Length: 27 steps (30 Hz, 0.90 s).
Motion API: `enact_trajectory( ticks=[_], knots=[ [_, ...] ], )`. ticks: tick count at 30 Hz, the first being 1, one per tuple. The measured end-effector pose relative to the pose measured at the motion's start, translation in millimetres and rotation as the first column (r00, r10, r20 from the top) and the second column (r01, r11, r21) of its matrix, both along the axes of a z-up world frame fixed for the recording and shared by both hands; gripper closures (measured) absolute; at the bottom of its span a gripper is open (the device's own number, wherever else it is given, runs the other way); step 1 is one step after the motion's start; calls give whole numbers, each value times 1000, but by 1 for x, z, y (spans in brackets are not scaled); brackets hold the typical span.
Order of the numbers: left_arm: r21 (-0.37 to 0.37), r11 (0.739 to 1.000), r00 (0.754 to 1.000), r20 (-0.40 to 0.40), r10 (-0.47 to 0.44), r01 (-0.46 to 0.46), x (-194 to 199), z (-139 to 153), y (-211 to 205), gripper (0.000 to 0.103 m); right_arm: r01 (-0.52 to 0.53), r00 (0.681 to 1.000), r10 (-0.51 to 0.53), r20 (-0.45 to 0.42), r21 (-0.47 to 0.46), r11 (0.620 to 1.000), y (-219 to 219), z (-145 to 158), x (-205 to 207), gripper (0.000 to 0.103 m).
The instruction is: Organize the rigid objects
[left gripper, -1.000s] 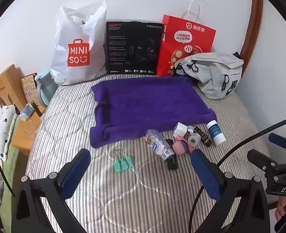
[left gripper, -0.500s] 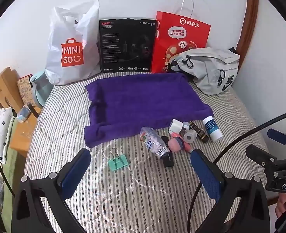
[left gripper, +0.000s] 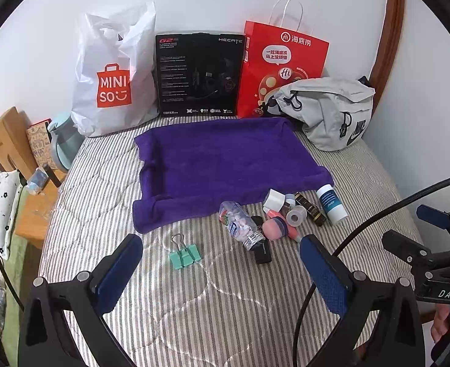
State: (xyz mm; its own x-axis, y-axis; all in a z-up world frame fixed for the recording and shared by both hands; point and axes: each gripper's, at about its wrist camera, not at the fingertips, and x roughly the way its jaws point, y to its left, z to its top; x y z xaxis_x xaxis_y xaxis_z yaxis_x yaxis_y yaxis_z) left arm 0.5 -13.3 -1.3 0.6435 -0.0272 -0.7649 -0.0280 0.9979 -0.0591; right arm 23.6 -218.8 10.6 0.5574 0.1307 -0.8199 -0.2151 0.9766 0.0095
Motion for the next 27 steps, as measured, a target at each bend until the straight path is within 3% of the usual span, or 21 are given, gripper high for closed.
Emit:
enact_trajectory(
  ticks=[27],
  knots=[
    [-22,1000,1000,-1,11,-11,-5,-2,4,0,4,1000,-4,-16,-23,1000,-4,-6,-3,0]
  ],
)
